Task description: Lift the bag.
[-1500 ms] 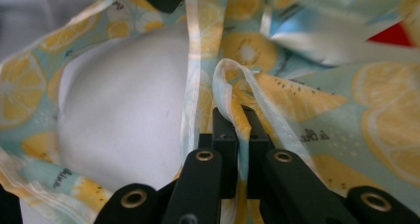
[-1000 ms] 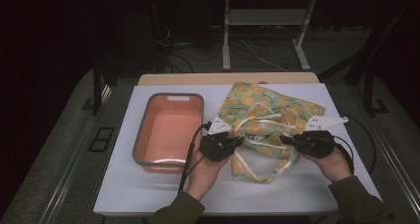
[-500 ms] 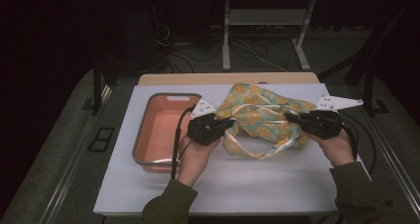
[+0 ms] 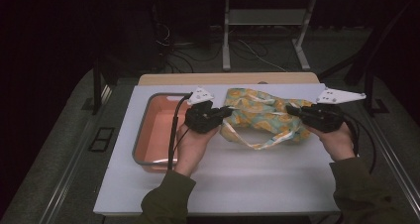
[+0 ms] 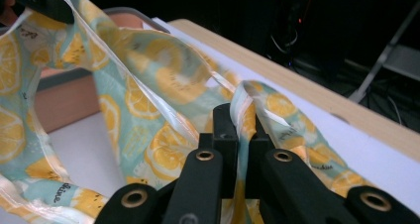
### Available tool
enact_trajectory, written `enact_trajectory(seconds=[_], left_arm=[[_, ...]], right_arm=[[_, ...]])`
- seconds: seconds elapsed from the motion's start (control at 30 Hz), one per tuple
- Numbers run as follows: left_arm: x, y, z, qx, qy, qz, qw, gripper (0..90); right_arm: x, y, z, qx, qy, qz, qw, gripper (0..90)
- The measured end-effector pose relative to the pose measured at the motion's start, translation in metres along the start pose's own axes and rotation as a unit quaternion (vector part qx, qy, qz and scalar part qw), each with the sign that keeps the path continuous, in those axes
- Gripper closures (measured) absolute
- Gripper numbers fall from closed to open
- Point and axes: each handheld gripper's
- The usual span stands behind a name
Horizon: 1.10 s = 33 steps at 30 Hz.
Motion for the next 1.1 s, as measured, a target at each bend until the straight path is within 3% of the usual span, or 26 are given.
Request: enact_trajectory(seconds=[0.27,0.4,0.57,0.63,0.8,0.97,1.1], left_arm=[[-0.032,-0.006,0.024,0.025,0.024,0.04,0.9986,86.7],[-0.037,-0.008,0.029,0.036,0.028,0.051,0.9976,82.8],[-0.037,-0.01,0.031,0.032,0.034,0.061,0.9971,72.6],[-0.035,-0.01,0.03,0.024,0.038,0.064,0.997,64.4],[-0.029,-0.011,0.031,0.012,0.022,0.068,0.9973,47.7],[-0.026,-0.011,0.028,0.0,-0.005,0.068,0.9977,37.0],[-0.022,-0.01,0.021,-0.021,-0.024,0.069,0.9971,28.2]], right_arm=[[-0.03,-0.019,-0.016,-0.027,-0.011,0.041,0.9987,88.4],[-0.042,-0.03,-0.023,-0.036,-0.014,0.062,0.9973,88.4],[-0.048,-0.039,-0.028,-0.048,-0.009,0.072,0.9962,87.4],[-0.047,-0.04,-0.029,-0.058,-0.004,0.07,0.9959,80.6],[-0.04,-0.039,-0.032,-0.09,0.015,0.059,0.9941,57.1],[-0.034,-0.036,-0.032,-0.099,0.031,0.051,0.9933,43.9],[-0.031,-0.033,-0.027,-0.096,0.045,0.053,0.9929,32.7]])
Point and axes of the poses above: each handheld gripper's, and its own axes: x roughly backward along the jaws, y roughly out of its top, z roughly to its left, and after that the axes turned 9 degrees about -y, right-handed
